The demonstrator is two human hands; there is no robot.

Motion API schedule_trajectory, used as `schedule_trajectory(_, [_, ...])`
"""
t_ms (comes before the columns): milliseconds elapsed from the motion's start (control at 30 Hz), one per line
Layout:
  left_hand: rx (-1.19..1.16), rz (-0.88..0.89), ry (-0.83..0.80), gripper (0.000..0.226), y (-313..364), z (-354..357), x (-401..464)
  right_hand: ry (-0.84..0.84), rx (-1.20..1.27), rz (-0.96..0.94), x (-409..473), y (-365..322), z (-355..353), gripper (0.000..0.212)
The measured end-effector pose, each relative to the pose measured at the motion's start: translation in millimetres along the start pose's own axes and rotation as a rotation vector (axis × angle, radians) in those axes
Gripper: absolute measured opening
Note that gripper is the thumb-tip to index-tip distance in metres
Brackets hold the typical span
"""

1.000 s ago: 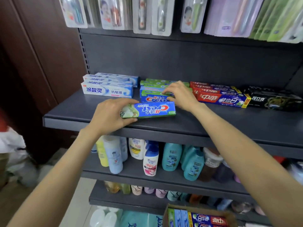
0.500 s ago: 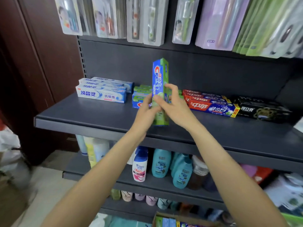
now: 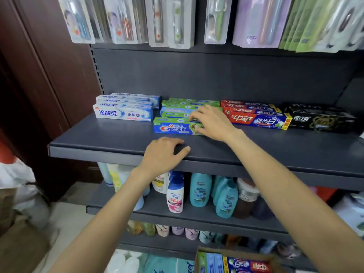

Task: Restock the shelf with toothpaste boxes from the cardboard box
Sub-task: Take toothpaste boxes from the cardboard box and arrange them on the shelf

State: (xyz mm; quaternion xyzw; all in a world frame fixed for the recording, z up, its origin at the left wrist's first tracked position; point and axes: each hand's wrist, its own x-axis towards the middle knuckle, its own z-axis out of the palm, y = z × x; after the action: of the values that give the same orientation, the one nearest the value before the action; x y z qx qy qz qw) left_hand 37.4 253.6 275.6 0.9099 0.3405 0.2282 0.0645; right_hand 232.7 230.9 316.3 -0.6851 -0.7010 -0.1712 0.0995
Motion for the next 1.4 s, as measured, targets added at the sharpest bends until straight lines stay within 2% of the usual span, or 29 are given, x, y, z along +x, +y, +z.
schedule_trajectory(100, [0.001,0.014,0.007,0.042,-1.2,1.6,-0.4,0.102,-0.032,0.087,-9.1,-3.6,8.6,0.034])
schedule_trajectory(200, [-0.073,0.022,0.147,0.039,2.4,2.6,-3.6,0.259,0.057,0.101,-34.6,-15.8,4.4,0.03])
schedule_trajectory(300, [-0.399,0.082,0.283,0.031,17.6,3.4,-15.2,0.444,0.215,0.125,-82.6,-31.5,-1.7,0.025])
schedule_trajectory(367, [-0.671,0.137,0.257,0.024,33.6,9.0,-28.8,0.504,0.288,0.128,-122.3,-40.6,1.5,0.026])
schedule_trajectory(467, [-0.815,0.247,0.229,0.018,55.8,31.7,-53.3,0.512,0.346,0.156,-183.0,-46.6,18.4,0.023])
schedule_trajectory(567, [-0.826,0.322,0.116,0.022,69.6,73.8,-82.6,0.379,0.389,0.253,-240.6,-44.6,50.3,0.022])
schedule_trajectory(633, [-0.781,0.306,-0.034,0.024,72.2,109.9,-101.2,0.214,0.379,0.339,-277.9,-41.4,77.1,0.025])
schedule_trajectory(800, [-0.582,0.032,-0.51,0.035,69.0,216.6,-142.8,-0.409,0.386,0.569,-362.5,-27.2,149.6,0.045])
schedule_trajectory(867, [-0.398,-0.032,-0.745,0.045,68.4,252.0,-162.0,-0.569,0.372,0.594,-391.6,-24.5,176.9,0.047])
schedule_trajectory(933, [-0.244,-0.087,-0.907,0.059,67.0,280.2,-179.3,-0.658,0.363,0.59,-412.9,-23.2,200.9,0.052])
schedule_trajectory(1033, [-0.077,-0.07,-0.98,0.07,67.3,310.7,-199.9,-0.8,0.325,0.53,-432.5,-20.6,231.7,0.069])
schedule_trajectory(1267, [0.29,0.118,-1.132,0.098,71.6,345.5,-239.4,-1.018,0.181,0.307,-456.7,-6.7,282.0,0.079])
schedule_trajectory(1400, [0.307,0.111,-1.122,0.107,68.0,358.0,-252.5,-1.049,0.119,0.178,-453.2,2.5,299.7,0.087])
